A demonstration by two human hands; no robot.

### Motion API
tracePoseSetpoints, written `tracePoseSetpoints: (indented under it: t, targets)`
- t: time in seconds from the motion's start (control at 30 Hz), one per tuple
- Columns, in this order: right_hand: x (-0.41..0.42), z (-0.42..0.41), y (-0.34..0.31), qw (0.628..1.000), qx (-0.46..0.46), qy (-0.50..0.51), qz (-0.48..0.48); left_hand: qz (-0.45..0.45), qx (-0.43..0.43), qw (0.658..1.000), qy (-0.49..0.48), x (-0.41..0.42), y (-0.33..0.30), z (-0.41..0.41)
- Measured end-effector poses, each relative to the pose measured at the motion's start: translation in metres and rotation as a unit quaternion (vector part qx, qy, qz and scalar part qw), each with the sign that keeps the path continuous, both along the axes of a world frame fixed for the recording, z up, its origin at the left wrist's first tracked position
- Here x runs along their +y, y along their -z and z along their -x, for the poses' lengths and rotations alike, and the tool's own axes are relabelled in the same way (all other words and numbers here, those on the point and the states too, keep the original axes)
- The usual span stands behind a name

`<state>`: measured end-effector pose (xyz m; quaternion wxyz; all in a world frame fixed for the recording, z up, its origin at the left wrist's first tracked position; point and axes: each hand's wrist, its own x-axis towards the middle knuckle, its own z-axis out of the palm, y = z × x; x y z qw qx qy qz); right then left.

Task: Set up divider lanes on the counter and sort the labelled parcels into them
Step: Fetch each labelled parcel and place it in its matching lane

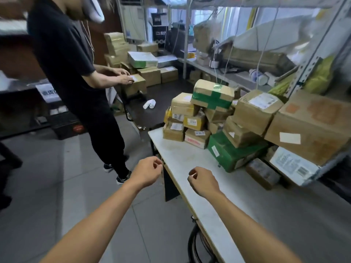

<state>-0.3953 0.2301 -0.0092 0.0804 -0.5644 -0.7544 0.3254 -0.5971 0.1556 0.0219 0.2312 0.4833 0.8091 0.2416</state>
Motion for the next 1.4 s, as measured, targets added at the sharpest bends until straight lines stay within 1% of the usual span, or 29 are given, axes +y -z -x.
tracePoseSetpoints:
  t: [0.1,0.2,0.27,0.33,0.4,0.47,0.6,0.7,0.77,0.87,0.93,1.0,1.03,1.13,1.2,1.27,1.33,1.37,1.4]
  targets:
    - [0.051,0.019,-0.012,1.000,0.014,0.007,-0.011,-0.040,-0.031,0.999,-0.011,0.053,-0.011,0.016]
    - [0.092,0.037,-0.018,0.998,0.051,0.031,-0.008,-0.054,-0.059,0.997,-0.013,0.092,-0.015,0.027]
    - [0.118,0.050,-0.022,0.993,0.098,0.062,0.004,-0.065,-0.070,0.995,-0.003,0.123,-0.016,0.034]
    - [0.149,0.064,-0.029,0.980,0.166,0.108,0.019,-0.078,-0.082,0.993,0.014,0.158,-0.021,0.040]
    - [0.181,0.077,-0.041,0.947,0.254,0.182,0.070,-0.098,-0.091,0.990,0.042,0.198,-0.029,0.047]
    - [0.213,0.087,-0.058,0.903,0.330,0.245,0.124,-0.123,-0.099,0.985,0.074,0.237,-0.042,0.050]
    - [0.265,0.097,-0.081,0.822,0.446,0.291,0.203,-0.174,-0.126,0.970,0.115,0.314,-0.067,0.054]
    - [0.291,0.107,-0.086,0.762,0.490,0.347,0.244,-0.191,-0.155,0.960,0.134,0.365,-0.078,0.059]
    - [0.303,0.111,-0.082,0.723,0.506,0.401,0.245,-0.189,-0.191,0.952,0.143,0.398,-0.081,0.061]
    - [0.311,0.116,-0.083,0.685,0.526,0.446,0.236,-0.175,-0.250,0.941,0.148,0.431,-0.084,0.060]
    - [0.315,0.117,-0.083,0.676,0.527,0.468,0.214,-0.141,-0.260,0.941,0.163,0.450,-0.080,0.060]
    - [0.316,0.116,-0.085,0.670,0.519,0.491,0.202,-0.110,-0.292,0.934,0.172,0.459,-0.078,0.064]
    - [0.314,0.116,-0.087,0.675,0.510,0.497,0.194,-0.095,-0.314,0.928,0.178,0.460,-0.078,0.064]
    - [0.303,0.113,-0.096,0.712,0.490,0.481,0.148,-0.099,-0.352,0.911,0.191,0.452,-0.083,0.061]
    - [0.289,0.112,-0.099,0.734,0.485,0.461,0.114,-0.115,-0.358,0.911,0.170,0.444,-0.086,0.061]
    - [0.272,0.114,-0.098,0.770,0.461,0.439,0.034,-0.108,-0.392,0.902,0.146,0.432,-0.089,0.064]
    - [0.253,0.110,-0.093,0.824,0.408,0.384,-0.091,-0.080,-0.449,0.881,0.128,0.411,-0.093,0.068]
    - [0.241,0.106,-0.090,0.846,0.380,0.349,-0.133,-0.064,-0.471,0.871,0.122,0.401,-0.094,0.070]
    - [0.230,0.100,-0.086,0.862,0.364,0.318,-0.150,-0.051,-0.500,0.856,0.121,0.390,-0.096,0.071]
